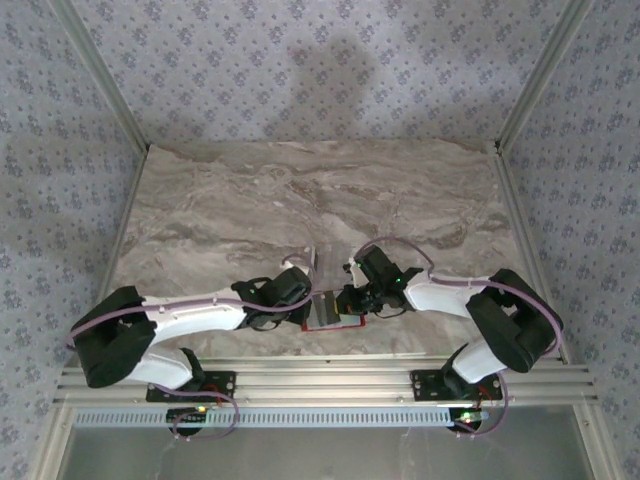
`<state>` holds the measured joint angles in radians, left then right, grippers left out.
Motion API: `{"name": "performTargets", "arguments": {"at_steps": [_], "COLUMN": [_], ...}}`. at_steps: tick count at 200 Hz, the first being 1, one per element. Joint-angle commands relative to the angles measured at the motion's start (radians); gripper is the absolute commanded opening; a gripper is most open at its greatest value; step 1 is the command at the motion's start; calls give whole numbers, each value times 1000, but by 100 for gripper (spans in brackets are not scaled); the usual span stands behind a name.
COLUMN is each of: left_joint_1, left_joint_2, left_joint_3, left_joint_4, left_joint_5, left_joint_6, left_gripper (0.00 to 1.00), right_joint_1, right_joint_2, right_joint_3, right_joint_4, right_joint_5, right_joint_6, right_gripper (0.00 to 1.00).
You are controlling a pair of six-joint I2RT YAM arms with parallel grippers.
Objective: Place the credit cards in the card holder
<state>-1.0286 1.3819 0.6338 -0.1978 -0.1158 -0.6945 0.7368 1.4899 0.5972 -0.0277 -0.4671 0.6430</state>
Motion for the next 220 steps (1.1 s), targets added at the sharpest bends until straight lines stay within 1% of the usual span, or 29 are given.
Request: {"name": "performTargets", "arguments": {"at_steps": [1,9,26,62,91,127,155,164,173,220], "left_joint_1": [8,7,6,1,-4,-12,-21,-21,-21,-21], "left_joint_2": [35,49,75,122,131,127,128,127,125,115], "left_joint_3": [-2,-3,-10,-22,-20,-20,-19,-20,-23,-37], "left_joint_4": [36,43,61,100,111,116,117,114,110,101], "left_joint_5": [30,35,43,57,57,54,51,46,39,15], "left_joint_6": [-5,-6,-9,-20,-26,-34,-41,-43,-45,-51], "left_gripper": [8,5,3,1,1,2,2,2,2,3], "right_joint_1": [11,13,17,42,75,126,155,156,157,165], "right_joint_2": [20,20,20,20,21,29,36,33,24,-86], "right_joint_3": [9,9,9,19,34,36,49,53,58,62], "right_joint_4": [-15,-12,-10,3,16,70,73,58,31,-142], "right_joint_5": [26,27,28,37,55,111,147,156,173,291], "right_joint_6": [5,6,11,26,51,99,104,102,97,91], "right_gripper": [0,0,0,0,0,0,3,4,8,34]}}
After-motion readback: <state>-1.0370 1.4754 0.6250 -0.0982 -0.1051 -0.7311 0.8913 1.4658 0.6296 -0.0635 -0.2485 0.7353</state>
